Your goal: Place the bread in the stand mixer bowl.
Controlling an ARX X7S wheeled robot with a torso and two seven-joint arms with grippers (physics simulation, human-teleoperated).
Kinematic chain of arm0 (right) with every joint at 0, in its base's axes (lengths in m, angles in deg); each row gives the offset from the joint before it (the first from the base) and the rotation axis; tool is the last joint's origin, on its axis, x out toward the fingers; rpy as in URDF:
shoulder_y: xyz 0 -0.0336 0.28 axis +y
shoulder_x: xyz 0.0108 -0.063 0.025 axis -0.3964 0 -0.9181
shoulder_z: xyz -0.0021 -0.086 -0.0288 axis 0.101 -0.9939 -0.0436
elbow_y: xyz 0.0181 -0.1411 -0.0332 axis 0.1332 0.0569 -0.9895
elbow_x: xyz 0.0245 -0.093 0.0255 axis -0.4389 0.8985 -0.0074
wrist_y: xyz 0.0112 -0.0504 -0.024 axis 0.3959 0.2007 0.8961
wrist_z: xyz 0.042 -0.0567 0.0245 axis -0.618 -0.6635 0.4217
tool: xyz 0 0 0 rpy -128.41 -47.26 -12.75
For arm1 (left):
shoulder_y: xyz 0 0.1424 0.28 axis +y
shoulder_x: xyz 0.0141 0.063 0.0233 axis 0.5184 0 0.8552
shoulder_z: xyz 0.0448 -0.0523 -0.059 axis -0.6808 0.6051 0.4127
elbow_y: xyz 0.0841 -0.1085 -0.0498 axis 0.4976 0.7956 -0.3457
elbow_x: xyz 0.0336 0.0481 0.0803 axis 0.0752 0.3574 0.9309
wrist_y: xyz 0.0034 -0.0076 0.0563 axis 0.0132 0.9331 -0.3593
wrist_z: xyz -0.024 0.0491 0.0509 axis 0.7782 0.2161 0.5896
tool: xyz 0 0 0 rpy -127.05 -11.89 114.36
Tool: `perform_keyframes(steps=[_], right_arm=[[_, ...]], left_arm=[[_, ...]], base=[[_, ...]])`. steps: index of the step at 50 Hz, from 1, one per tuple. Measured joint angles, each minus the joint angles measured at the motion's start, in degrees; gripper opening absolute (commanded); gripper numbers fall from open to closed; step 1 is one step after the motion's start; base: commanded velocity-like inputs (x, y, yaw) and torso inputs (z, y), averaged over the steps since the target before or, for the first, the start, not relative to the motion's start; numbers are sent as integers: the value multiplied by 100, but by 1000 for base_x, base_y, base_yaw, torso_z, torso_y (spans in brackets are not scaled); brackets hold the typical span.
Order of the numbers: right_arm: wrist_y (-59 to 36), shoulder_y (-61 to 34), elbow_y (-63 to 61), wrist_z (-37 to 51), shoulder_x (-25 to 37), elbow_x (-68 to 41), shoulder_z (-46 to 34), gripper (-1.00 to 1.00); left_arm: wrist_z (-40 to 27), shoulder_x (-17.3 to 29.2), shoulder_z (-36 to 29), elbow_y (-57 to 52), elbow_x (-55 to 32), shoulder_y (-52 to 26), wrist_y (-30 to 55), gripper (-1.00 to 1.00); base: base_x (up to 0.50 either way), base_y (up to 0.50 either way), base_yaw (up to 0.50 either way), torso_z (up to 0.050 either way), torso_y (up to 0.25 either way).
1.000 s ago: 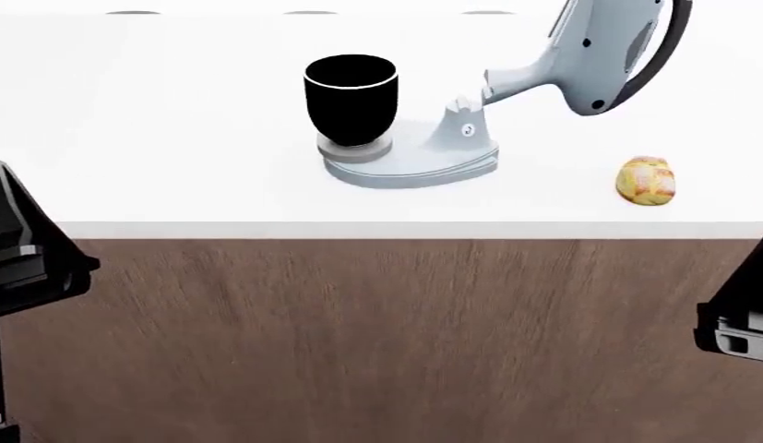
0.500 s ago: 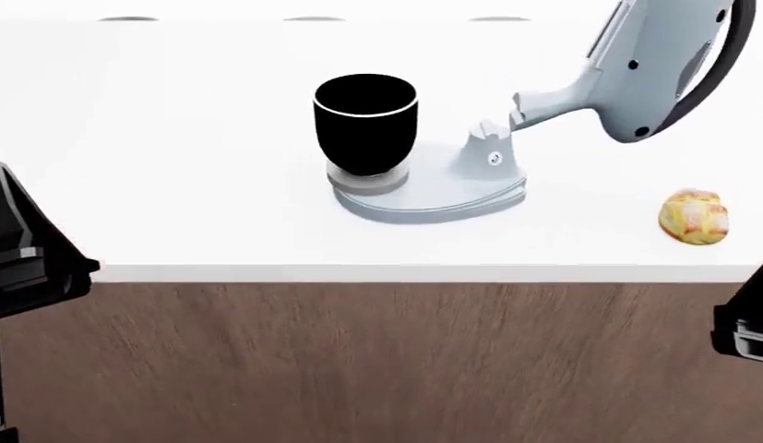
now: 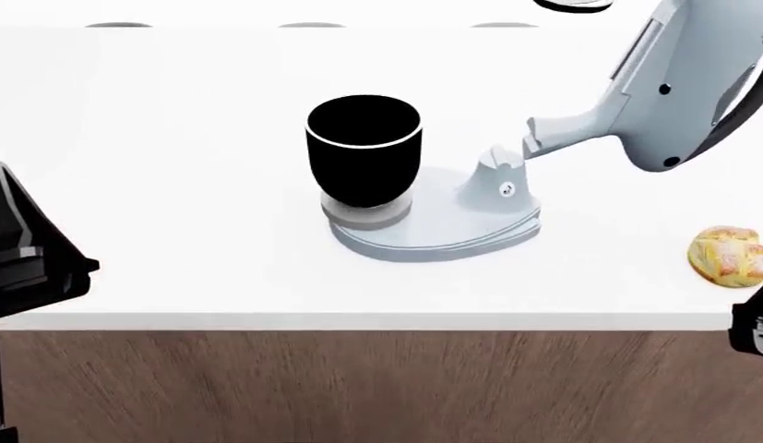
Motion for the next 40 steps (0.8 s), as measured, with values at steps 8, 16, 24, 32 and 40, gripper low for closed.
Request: perform_keyframes(steps=[8,16,24,32,40], right_arm=[[47,68,9,136,96,20,-10,100],[68,115,57,297,234,-217,87,100],[-205,-130,372,658,841,-1272,326,100],[-419,-561,1030,761,1626,-2450,303,100],[-524,-1030,1762,575,2142,-3355,-77,100]], left_arm=[[-13,11,-9,5,5,27,-34,100],[-45,40,-7,-10,-14,26,-24,100],[-136,127,20,-98,-123,-63,142,100],[-201,193,21,-152,-195,-132,252,100],[-244,233,-3,-184,-229,-168,310,100]], base=[[0,0,0,0,0],[0,0,0,0,0],[0,0,0,0,0],[0,0,0,0,0],[0,0,0,0,0]])
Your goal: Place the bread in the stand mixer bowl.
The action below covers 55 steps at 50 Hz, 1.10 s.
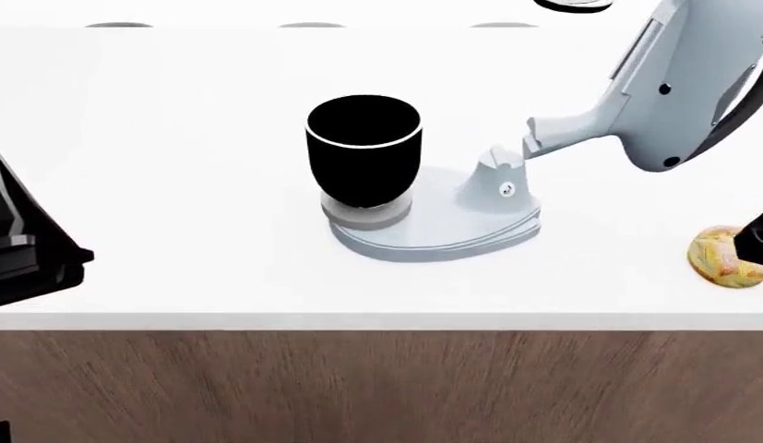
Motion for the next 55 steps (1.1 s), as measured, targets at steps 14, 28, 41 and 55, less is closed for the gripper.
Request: perform_keyframes(steps=[14,28,41,55], right_arm=[[-674,-1852,1406,-469,137,-788,-1810,100],[-1442,-2905,2117,-711,37,-944,-2740,100],[-2606,-4111,2755,-996,-239,-894,-3527,100],[-3447,-5160,3916,-1616,-822,-332,-4320,100]], left_arm=[[-37,34,-25,-6,-34,-3,4,100],[-66,59,-16,15,-72,2,-31,100],[-96,85,-15,24,-99,17,-48,100],[-128,116,-9,30,-120,40,-65,100]], base=[[0,0,0,0,0],[0,0,0,0,0],[0,0,0,0,0],[0,0,0,0,0]])
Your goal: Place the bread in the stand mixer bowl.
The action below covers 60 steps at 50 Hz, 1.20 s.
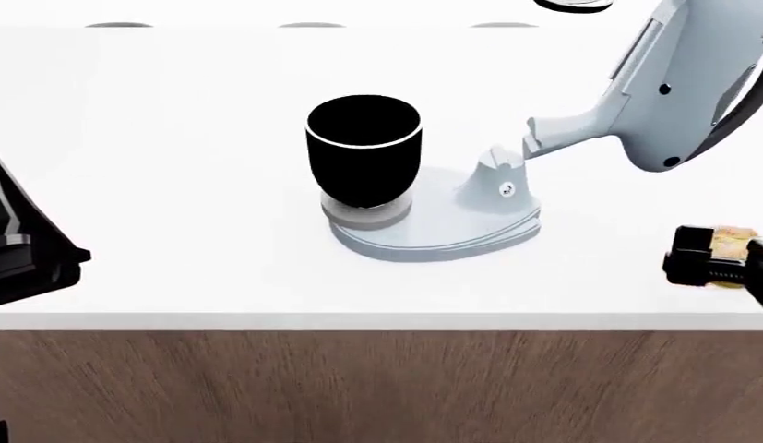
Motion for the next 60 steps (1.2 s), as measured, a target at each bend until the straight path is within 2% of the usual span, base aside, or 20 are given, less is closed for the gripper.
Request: perform_keyframes(steps=[18,19,28,35,52,60], right_arm=[[-470,-1006,1396,-775,-704,900,-733,100],[-472,-1035,1432,-814,-722,936,-753,-100],[-452,-1088,1469,-873,-754,1162,-843,-100],[-488,-895,980,-722,-576,931,-812,-100],[-240,-354,-1767,-216,662,-674,13,-100],[-272,-382,-3065,-6,920,-1217,189,-100]], left_arm=[[-32,30,7,30,-31,17,-46,100],[-34,32,7,31,-32,19,-49,100],[-45,40,-5,43,-30,39,-79,100],[-59,52,2,45,-48,49,-89,100],[-98,88,2,42,-89,50,-100,100],[-101,92,4,52,-93,81,-139,100]], base=[[0,0,0,0,0],[0,0,0,0,0],[3,-1,0,-2,0],[0,0,0,0,0],[0,0,0,0,0],[0,0,0,0,0]])
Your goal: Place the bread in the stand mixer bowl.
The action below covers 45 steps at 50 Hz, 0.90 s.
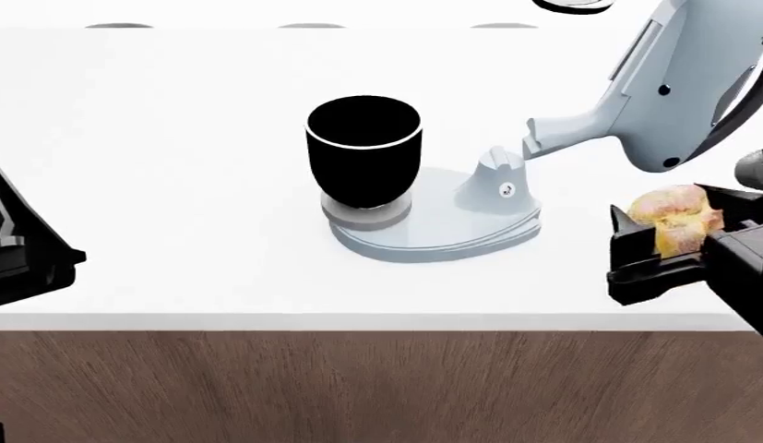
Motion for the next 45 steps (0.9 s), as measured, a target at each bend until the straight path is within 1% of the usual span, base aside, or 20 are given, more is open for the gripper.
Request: perform_keyframes(steps=[10,20,27,34,45], right_arm=[[-397,-801,-978,275,-229,-801,-36,-100],[-794,-1749,-1220,419,-822,-1235,-243,-100],[-1094,-2425,-1001,449,-1458,-1232,-522,-100],[-1330,-3070,-551,315,-2205,-996,-824,-100],[-1379,-3762,565,-273,-3237,-114,-1276,-100]], left_arm=[[-16,18,-5,-1,-7,21,-18,100],[-24,28,-25,20,0,36,-51,100],[-32,37,-32,41,-1,37,-66,100],[-42,48,-45,58,-1,37,-75,100],[-53,65,-45,72,-6,60,-101,100]], base=[[0,0,0,0,0],[0,0,0,0,0],[0,0,0,0,0],[0,0,0,0,0],[0,0,0,0,0]])
